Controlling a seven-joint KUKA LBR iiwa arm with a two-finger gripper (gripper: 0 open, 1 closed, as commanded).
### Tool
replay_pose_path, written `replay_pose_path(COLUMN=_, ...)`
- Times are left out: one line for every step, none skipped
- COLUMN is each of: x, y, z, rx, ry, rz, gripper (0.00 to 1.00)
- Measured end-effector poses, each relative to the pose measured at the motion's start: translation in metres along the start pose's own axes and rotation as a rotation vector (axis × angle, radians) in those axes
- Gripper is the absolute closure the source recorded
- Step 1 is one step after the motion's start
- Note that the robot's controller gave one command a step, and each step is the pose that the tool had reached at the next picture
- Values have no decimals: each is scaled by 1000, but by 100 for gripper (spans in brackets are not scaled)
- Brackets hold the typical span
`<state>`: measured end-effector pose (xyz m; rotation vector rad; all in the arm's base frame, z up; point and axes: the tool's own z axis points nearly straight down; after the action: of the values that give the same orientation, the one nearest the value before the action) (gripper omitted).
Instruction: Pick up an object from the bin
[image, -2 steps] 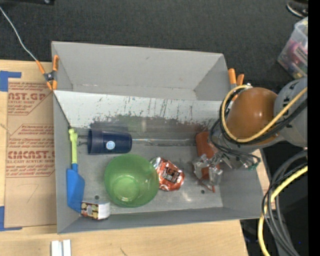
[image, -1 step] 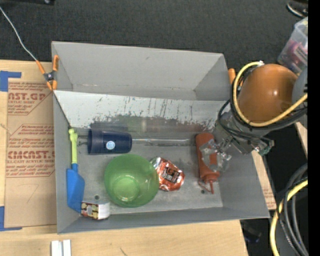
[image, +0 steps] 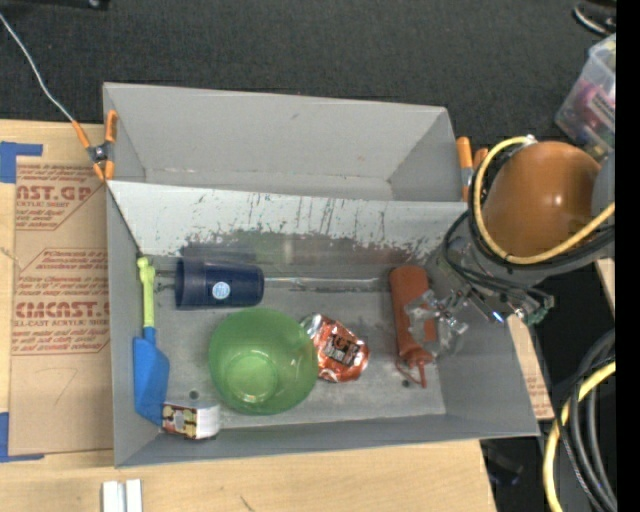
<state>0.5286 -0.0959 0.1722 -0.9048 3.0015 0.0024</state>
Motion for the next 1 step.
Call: replay_pose_path(x=-19, y=6, z=68, rx=6, ry=-8, rz=-83, gripper=100)
